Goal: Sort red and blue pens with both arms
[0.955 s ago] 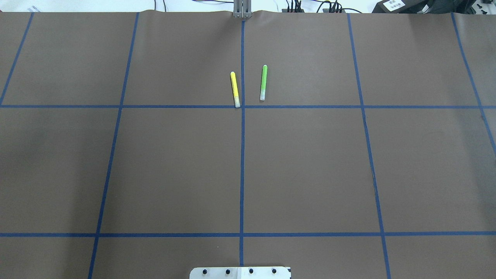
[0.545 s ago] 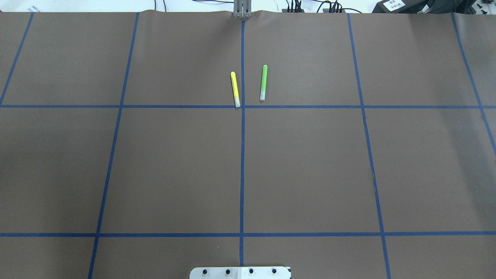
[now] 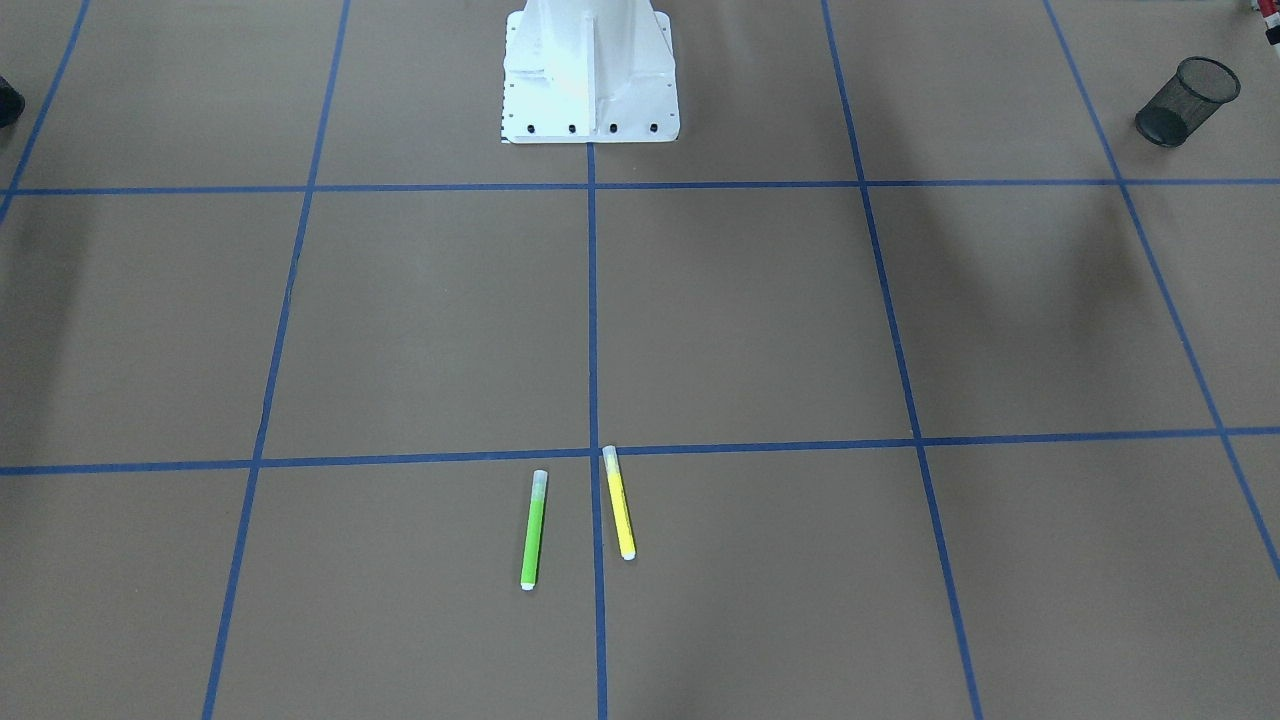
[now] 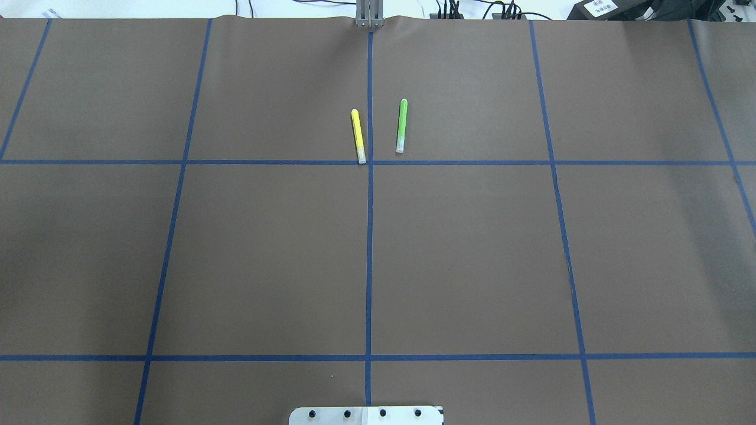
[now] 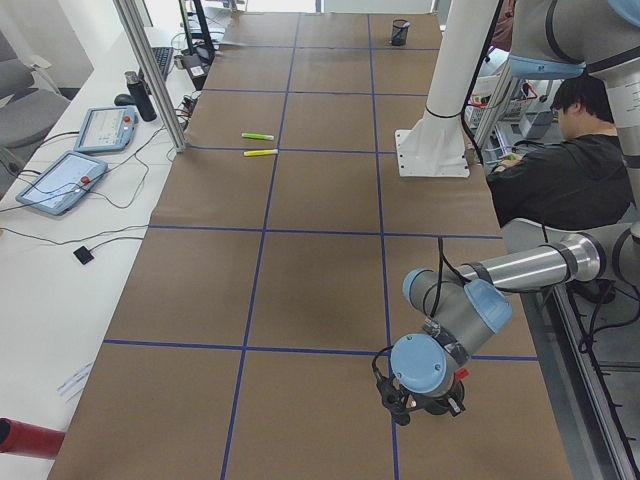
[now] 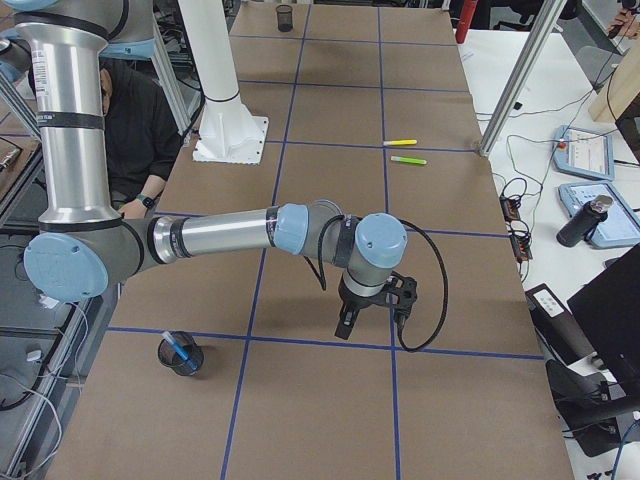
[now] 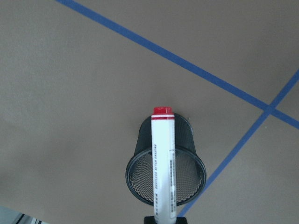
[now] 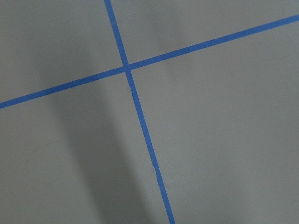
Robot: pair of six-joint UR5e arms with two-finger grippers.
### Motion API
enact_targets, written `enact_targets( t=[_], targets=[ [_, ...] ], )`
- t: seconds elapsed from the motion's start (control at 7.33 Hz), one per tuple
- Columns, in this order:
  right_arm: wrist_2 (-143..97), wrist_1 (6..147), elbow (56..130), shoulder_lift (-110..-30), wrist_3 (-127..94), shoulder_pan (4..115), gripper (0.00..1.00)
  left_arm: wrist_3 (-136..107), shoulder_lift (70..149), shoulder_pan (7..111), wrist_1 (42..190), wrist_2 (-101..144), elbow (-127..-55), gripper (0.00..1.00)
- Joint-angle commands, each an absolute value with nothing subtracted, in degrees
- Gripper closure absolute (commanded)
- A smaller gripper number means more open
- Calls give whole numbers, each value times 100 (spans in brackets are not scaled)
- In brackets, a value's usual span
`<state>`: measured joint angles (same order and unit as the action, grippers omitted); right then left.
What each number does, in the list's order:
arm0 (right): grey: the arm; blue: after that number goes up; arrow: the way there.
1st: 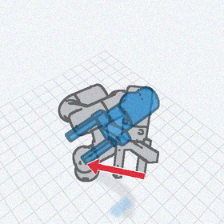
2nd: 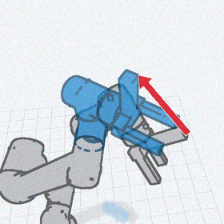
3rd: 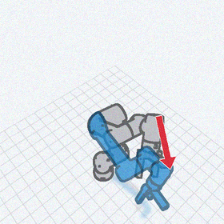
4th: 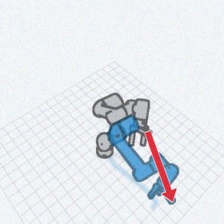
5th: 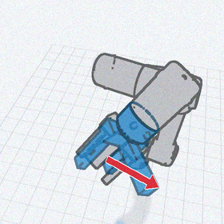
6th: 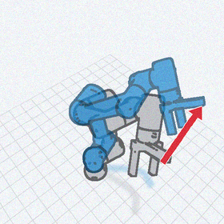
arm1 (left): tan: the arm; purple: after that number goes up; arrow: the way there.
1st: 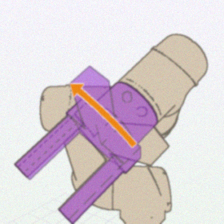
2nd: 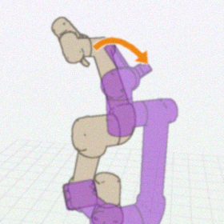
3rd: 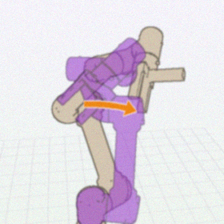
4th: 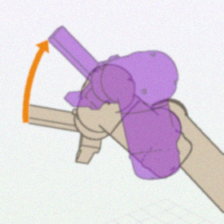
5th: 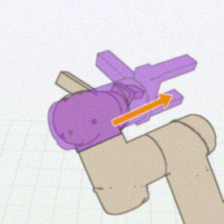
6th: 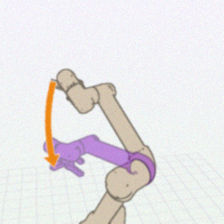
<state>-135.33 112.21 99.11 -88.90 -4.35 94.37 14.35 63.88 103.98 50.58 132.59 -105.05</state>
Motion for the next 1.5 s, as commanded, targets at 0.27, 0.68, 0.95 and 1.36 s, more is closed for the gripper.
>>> enact_targets(
  t=[0.27,0.68,0.95,1.36],
  targets=[
    [-13623,11232,9949,-8938,-431,9439,0,2405,6398,10433,3920,14080,-9707,100],
    [-13719,11241,9949,-8956,-439,9431,0,2461,6381,10433,3902,14300,-9466,100],
    [-13720,11259,9958,-8956,-431,9431,0,2461,6390,10433,3902,14317,-9448,75],
    [-13728,11276,9949,-8965,-439,9431,0,2461,6521,10433,3902,14352,-9457,0]
  ],
)
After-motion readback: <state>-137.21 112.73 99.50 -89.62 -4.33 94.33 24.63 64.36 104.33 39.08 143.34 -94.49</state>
